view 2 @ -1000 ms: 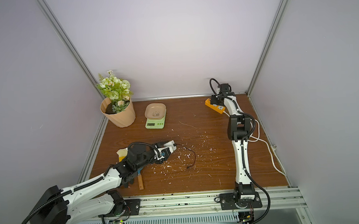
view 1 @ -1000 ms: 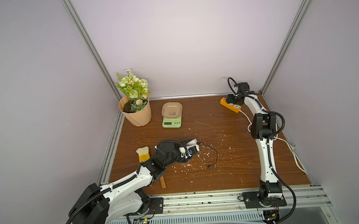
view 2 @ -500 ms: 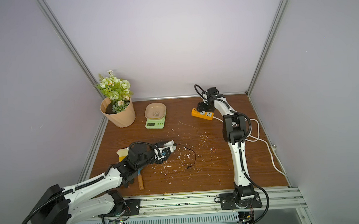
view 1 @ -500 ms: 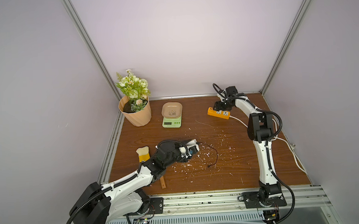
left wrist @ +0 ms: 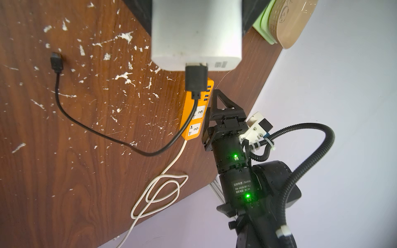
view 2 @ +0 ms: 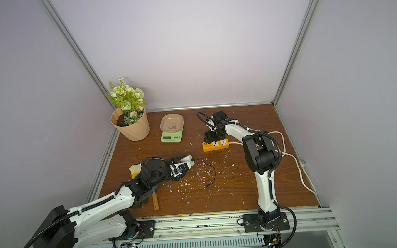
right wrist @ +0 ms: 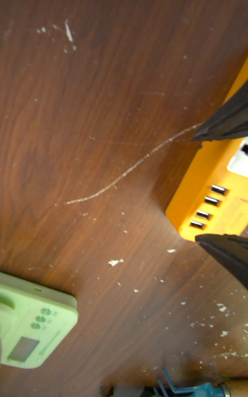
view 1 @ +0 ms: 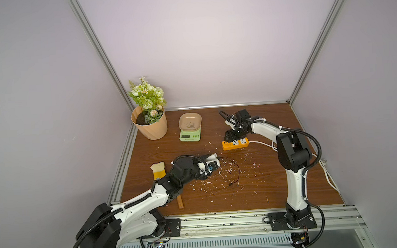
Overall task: Charge the electronic scale
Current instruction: Move the socket to the center of the board.
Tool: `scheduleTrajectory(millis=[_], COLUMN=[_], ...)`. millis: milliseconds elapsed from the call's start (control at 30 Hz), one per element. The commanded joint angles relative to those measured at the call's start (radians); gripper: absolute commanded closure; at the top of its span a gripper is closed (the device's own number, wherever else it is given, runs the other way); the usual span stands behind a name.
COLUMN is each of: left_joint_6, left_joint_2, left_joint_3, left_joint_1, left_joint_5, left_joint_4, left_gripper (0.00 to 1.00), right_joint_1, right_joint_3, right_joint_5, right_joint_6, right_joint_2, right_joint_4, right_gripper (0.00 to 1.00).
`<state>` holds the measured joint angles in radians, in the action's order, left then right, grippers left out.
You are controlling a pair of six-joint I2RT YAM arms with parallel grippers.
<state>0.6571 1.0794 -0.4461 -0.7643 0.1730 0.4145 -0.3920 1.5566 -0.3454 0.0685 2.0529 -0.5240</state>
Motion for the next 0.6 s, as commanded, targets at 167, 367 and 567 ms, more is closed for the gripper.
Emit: scheduleTrajectory(millis=[167,367,567], left_joint_6=[-0.026,-0.065,-0.115], left_joint_2=[-0.026,-0.034,-0.044], left_joint_3=[0.004,0.011,0.007], left_joint_1=[-0.002,-0.003,-0.003], left_joint_5=[-0.007,-0.012,0.006], left_joint_4=[0.065,0.125,0.169], left_gripper=[0.60,0.60,0.59], right_joint_1=[-0.047,-0.053,-0.071], right_joint_3=[-0.203,-0.395,-0.621], right_joint_5=[-0.013,-0.098,-0.201], right_joint_6=[0.145,0.193,0.217], right_joint_2=[-0.394,-0.663,-0.891], right_joint_4=[0.144,0.279,0.514], right_gripper=[0.32,0.32,0.26])
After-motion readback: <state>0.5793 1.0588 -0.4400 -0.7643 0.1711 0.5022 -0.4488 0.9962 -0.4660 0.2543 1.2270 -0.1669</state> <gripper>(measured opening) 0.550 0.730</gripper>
